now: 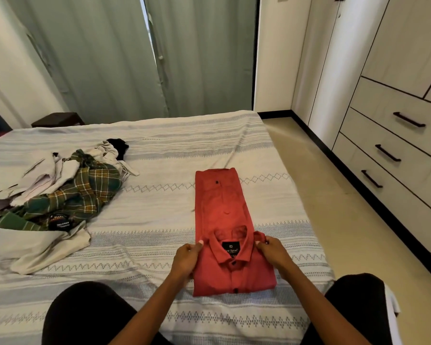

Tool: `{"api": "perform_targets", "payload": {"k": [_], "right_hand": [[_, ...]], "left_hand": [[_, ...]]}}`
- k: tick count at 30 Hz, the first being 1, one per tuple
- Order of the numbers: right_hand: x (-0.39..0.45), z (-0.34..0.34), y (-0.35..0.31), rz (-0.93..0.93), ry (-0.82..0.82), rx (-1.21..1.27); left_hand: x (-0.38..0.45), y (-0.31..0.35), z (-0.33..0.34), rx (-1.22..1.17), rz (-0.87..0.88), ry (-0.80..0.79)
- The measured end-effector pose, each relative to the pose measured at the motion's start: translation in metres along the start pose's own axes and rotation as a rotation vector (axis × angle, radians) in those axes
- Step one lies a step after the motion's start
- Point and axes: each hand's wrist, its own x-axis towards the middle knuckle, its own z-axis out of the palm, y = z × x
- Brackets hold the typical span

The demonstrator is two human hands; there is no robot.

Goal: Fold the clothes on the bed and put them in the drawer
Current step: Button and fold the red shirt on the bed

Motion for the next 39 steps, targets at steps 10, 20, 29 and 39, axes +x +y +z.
{"api": "perform_targets", "payload": {"k": [10, 20, 29, 39], "right_hand": [[0.044, 0.016, -0.047, -0.185, 0.172, 0.058], [0.229, 0.017, -0.157, -0.272, 0.074, 0.063], [0.358, 0.019, -0.148, -0.176, 0.091, -0.405], [0.357, 0.029, -0.139, -0.213, 0.223, -0.499]], "left_hand": [[0.035, 0.022, 0.009, -0.047, 0.193, 0.223], [0.203, 0.134, 0.005, -0.238, 0.208, 0.225], [0.34, 0.149, 0.02, -0.004, 0.128, 0.15], [0.341, 0.142, 0.018, 0.63, 0.291, 0.354]]}}
